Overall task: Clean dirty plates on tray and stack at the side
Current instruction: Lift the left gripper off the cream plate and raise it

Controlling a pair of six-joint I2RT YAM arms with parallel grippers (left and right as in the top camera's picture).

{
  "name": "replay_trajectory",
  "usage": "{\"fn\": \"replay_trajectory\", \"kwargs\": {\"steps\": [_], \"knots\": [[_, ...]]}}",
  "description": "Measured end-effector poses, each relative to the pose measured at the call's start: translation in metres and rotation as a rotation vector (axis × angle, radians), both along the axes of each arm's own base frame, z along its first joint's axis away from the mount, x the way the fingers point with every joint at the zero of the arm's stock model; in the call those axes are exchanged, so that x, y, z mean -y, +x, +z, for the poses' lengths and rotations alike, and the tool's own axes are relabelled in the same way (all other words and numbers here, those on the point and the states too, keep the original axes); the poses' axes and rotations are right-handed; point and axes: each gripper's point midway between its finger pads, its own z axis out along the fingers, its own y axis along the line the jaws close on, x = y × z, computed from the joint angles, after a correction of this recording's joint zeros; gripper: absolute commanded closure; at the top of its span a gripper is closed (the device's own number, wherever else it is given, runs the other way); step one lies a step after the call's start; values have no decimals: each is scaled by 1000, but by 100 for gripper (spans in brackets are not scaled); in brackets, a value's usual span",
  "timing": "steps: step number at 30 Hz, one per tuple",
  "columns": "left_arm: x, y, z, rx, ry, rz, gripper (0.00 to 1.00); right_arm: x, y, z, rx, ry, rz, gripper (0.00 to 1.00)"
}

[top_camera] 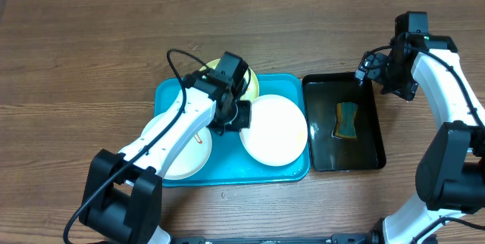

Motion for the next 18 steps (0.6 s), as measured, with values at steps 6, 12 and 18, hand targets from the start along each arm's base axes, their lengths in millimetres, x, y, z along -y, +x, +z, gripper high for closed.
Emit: {"fn": "replay_trajectory", "kwargs": {"steps": [6,12,18], "knots": [[11,22,33,82,-36,-24,96,0,0,0,0,0,0,0],[19,38,55,146,-67,-27,96,0,0,0,0,0,0,0],[16,36,56,141,-50,-27,95,0,0,0,0,0,0,0]]}}
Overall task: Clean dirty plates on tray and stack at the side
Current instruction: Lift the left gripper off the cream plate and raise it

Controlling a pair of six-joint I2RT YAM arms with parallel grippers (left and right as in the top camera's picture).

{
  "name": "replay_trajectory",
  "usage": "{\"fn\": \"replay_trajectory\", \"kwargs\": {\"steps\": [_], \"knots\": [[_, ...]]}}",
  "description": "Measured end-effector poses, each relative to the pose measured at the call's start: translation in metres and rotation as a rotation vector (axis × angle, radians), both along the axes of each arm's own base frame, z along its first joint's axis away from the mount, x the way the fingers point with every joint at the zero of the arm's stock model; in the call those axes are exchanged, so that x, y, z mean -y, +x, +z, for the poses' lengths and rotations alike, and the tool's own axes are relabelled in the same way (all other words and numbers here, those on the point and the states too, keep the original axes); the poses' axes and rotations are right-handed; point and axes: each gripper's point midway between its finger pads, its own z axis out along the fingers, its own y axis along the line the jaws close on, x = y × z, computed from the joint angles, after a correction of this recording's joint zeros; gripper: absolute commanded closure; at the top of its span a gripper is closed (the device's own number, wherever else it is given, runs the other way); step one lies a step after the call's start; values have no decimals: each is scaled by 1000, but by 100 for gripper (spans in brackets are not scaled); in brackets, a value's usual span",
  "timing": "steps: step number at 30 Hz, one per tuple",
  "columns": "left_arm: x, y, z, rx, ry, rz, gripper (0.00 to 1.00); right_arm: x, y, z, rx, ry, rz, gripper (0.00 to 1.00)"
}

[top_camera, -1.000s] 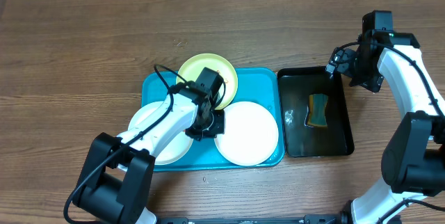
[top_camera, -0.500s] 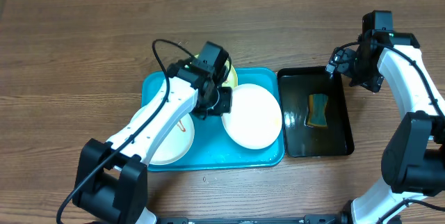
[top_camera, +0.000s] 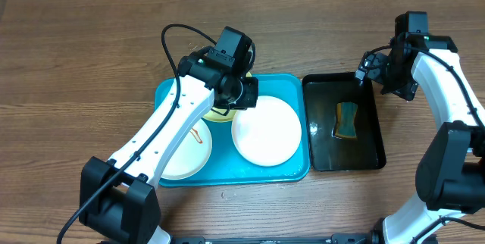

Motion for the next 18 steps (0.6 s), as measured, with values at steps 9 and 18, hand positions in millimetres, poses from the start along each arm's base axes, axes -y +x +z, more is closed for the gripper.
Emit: {"fn": "replay_trajectory", "kwargs": {"steps": [9,18], "knots": [[-17,-12,-8,-44,88,11,67,0,0,0,0,0,0,0],[-34,-43,-73,-145,139,39,71,0,0,0,1,0,0,0]]}}
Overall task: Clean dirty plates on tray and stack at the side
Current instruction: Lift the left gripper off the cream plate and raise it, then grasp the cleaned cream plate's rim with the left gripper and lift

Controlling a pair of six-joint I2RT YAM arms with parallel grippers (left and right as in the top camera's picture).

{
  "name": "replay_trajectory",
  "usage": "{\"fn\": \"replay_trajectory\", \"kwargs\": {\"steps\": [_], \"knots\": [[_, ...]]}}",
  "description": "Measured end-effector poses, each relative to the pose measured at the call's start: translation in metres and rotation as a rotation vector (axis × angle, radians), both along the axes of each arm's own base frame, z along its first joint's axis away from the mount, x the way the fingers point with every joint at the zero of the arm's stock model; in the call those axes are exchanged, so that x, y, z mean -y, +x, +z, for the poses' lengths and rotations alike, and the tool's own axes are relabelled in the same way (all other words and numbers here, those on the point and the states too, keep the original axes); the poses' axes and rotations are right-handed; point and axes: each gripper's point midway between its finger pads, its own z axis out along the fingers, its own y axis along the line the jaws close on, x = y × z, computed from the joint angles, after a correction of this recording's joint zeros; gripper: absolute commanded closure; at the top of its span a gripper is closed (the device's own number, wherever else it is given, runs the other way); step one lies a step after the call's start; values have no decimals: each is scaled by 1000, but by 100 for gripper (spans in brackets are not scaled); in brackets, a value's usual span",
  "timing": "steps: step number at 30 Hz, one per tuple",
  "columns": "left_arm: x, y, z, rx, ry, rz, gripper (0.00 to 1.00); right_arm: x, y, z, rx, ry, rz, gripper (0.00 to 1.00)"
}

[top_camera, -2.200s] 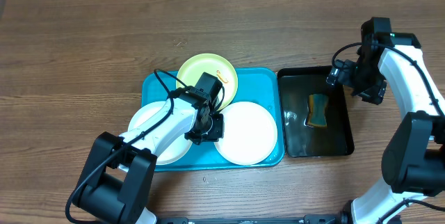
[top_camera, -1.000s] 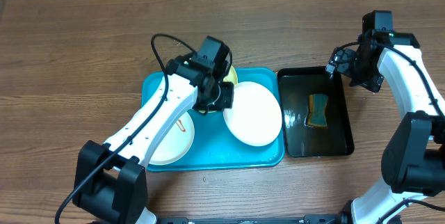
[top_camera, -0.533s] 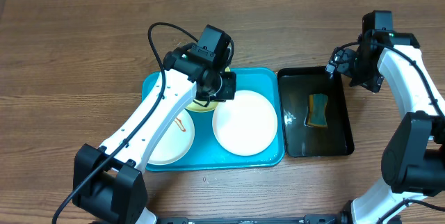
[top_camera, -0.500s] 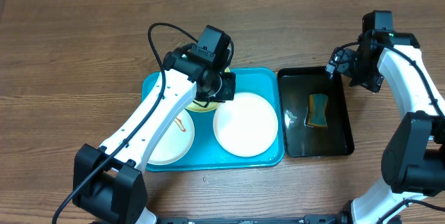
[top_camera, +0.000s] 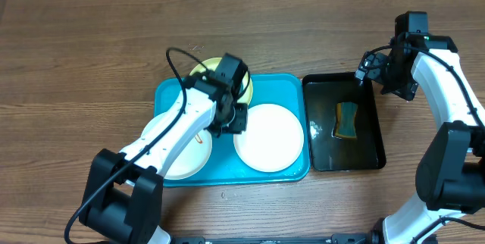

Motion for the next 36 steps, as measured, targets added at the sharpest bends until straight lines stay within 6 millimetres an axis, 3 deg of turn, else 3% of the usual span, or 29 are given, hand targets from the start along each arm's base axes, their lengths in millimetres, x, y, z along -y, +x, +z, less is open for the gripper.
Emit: {"fn": "replay_trajectory", "kwargs": {"steps": [6,10,16,21,24,36], "knots": [[1,-10,-31,6,-16,-7,72,0,0,0,-1,0,0,0],[2,-11,-36,10,-24,-8,63,0,0,0,0,0,0,0],[3,-10,-39,11,-28,-7,64,0,0,0,-1,0,0,0],[3,-19,-58,-70,-18,-15,80,0,0,0,-1,0,0,0],[5,-17,-57,-73,-31,-14,96,0,0,0,0,0,0,0],[0,-27,-41,-150,-1,-13,96,0,0,0,-1,0,0,0]]}}
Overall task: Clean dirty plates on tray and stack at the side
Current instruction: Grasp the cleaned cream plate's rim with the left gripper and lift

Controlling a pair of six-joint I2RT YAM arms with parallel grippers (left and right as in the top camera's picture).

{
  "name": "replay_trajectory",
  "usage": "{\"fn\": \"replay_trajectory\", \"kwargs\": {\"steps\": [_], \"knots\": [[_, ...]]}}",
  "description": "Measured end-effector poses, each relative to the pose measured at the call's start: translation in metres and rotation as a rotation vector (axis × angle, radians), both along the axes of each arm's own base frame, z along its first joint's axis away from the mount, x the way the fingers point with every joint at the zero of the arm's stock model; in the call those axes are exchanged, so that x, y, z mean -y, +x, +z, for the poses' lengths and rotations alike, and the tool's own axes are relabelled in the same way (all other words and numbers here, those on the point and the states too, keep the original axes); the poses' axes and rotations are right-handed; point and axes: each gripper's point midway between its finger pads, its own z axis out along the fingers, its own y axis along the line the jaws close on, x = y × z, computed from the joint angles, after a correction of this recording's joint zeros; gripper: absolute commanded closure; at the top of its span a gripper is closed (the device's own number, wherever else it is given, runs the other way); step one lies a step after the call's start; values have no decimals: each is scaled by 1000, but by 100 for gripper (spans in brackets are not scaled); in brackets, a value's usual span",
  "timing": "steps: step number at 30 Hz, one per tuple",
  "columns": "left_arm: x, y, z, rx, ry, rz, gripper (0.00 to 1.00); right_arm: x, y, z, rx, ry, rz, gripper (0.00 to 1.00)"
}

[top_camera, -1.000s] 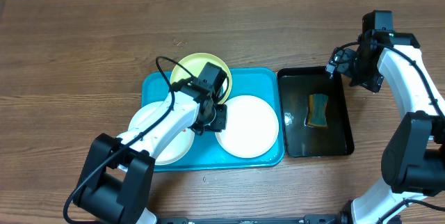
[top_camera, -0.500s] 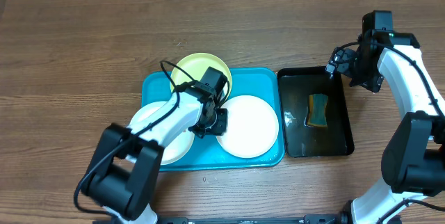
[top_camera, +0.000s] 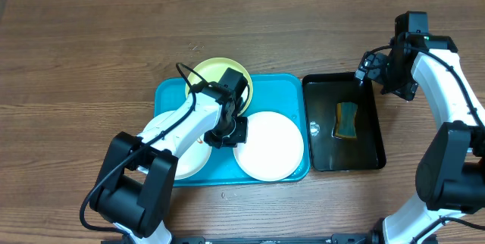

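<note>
A blue tray (top_camera: 170,92) holds three plates. A yellow plate (top_camera: 216,71) lies over its far rim. A clean-looking white plate (top_camera: 273,147) sits at the right. Another white plate (top_camera: 193,153) with a reddish smear sits at the left, partly under my left arm. My left gripper (top_camera: 226,133) points down at the left rim of the right white plate; its fingers are hidden under the wrist. A green-and-yellow sponge (top_camera: 347,120) lies in a black tray (top_camera: 371,157). My right gripper (top_camera: 363,74) hovers at that tray's far right corner, too small to read.
The wooden table (top_camera: 91,54) stretches to the left of the blue tray and beyond both trays. A cardboard edge runs along the far side. The black tray touches the blue tray's right side.
My left gripper has moved nearer and slightly left, from the plate's upper left edge to its left rim. The right white plate has shifted a little nearer. The yellow plate shows more fully. The right arm is unmoved.
My left gripper first stood at the left edge of the right white plate. Then it was farther back by the yellow plate, and the white plate lay a little more to the left. Since then the gripper has come back nearer, the plate shifting slightly with it.
</note>
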Motion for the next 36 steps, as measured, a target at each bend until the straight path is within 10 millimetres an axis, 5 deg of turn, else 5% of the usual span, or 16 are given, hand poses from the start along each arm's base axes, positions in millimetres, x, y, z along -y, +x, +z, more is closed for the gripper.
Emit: {"fn": "replay_trajectory", "kwargs": {"steps": [14,22,36], "knots": [[-7,11,20,23,21,-95,96,0,0,0,0,0,0,0],[-17,36,47,57,-12,-78,96,0,0,0,0,0,-1,0],[35,102,105,380,-60,-108,96,0,0,0,0,0,0,0]]}}
